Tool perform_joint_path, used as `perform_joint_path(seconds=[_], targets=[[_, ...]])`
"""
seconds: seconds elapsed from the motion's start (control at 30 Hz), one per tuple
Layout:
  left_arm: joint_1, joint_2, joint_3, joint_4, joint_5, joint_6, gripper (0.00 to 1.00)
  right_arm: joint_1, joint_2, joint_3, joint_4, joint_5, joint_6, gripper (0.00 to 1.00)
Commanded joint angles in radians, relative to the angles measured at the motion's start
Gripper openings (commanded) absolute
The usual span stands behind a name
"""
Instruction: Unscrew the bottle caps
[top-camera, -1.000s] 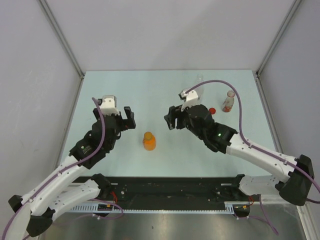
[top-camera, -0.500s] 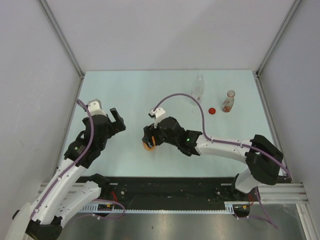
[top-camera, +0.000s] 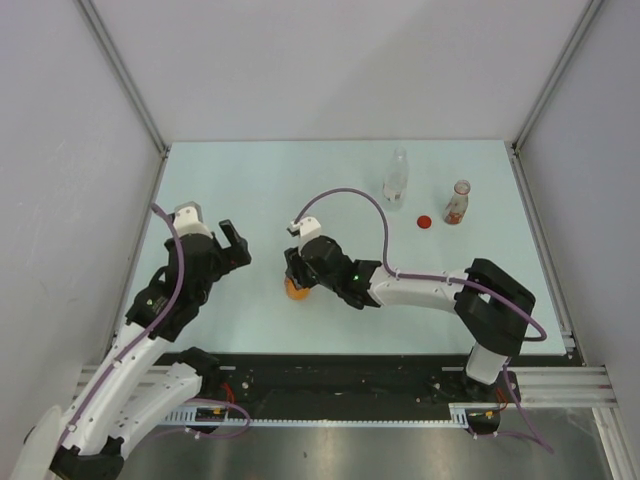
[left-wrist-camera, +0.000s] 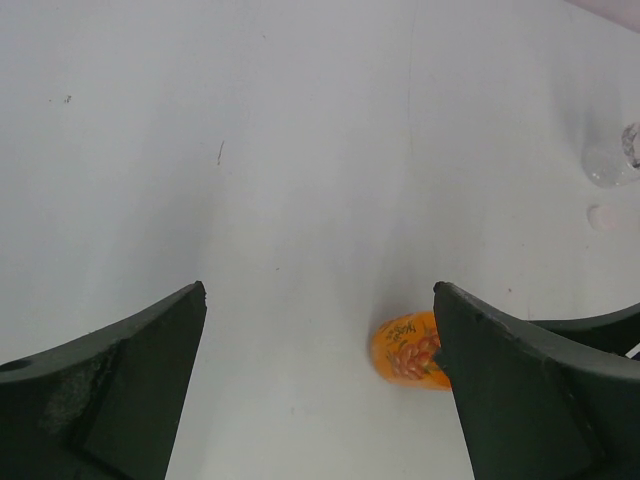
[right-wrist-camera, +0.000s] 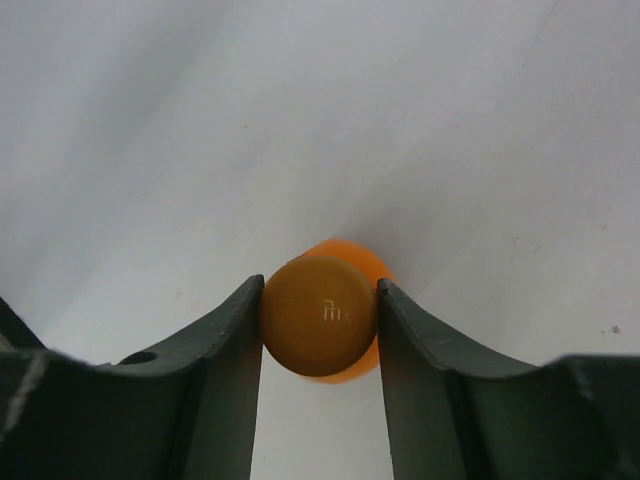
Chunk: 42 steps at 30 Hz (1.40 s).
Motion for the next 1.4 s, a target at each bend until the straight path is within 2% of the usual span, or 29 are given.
perform_joint_path(seconds=[0.0,0.03,0.13,0.2,0.3,0.33,0.4,0.5,0.57,0.63,0.7,0.77,0.8,0.9,1.03,1.2,1.37], targets=[[0.005,-0.021,-0.002,0.019,0.008,0.018,1.0,0.004,-0.019,0.047,0.002,0.067,0.007,0.39],[0.005,-0.021,-0.003,0.022,0.01,0.02,1.0,0.004,-0.025,0.047,-0.002,0.073,0.005,0.3],[0.005,-0.02,-0.002,0.031,0.023,0.024,1.0,0.006,-0.068,0.047,-0.029,0.093,0.002,0.2],[0.007,-0.021,0.001,0.054,0.048,0.04,1.0,0.004,-0.098,0.044,-0.06,0.114,0.001,0.18],[0.007,-0.038,0.006,0.136,0.184,0.124,1.0,0.004,-0.198,0.033,-0.095,0.185,-0.002,0.16],[0.007,-0.043,0.003,0.21,0.327,0.142,1.0,0.001,-0.256,0.03,-0.101,0.209,0.001,0.15],[0.007,-0.046,-0.002,0.287,0.484,0.166,1.0,-0.025,-0.322,0.022,-0.135,0.249,0.034,0.14],[0.007,-0.014,-0.002,0.43,0.733,0.163,1.0,-0.101,-0.437,0.017,-0.175,0.234,0.093,0.02],[0.005,0.002,-0.017,0.55,0.88,0.164,1.0,-0.17,-0.514,0.016,-0.21,0.175,0.159,0.0],[0.005,0.028,-0.013,0.635,0.945,0.182,1.0,-0.216,-0.558,0.016,-0.227,0.071,0.201,0.0],[0.005,0.06,0.02,0.66,1.025,0.202,1.0,-0.267,-0.617,0.014,-0.255,0.029,0.229,0.0],[0.005,0.104,0.026,0.749,1.095,0.198,1.0,-0.302,-0.678,-0.01,-0.23,-0.077,0.263,0.0],[0.002,0.115,0.02,0.839,1.173,0.177,1.0,-0.337,-0.696,-0.024,-0.21,-0.118,0.28,0.0],[-0.005,0.164,0.024,0.949,1.27,0.162,1.0,-0.414,-0.755,-0.065,-0.144,-0.295,0.363,0.0],[-0.021,0.204,0.081,0.903,1.312,0.256,1.0,-0.506,-0.781,-0.082,-0.077,-0.557,0.467,0.0],[-0.057,0.247,0.096,0.892,1.334,0.308,1.0,-0.542,-0.784,-0.081,-0.008,-0.758,0.525,0.0],[-0.091,0.287,0.115,0.901,1.356,0.314,1.0,-0.533,-0.735,-0.082,0.072,-0.853,0.556,0.0]])
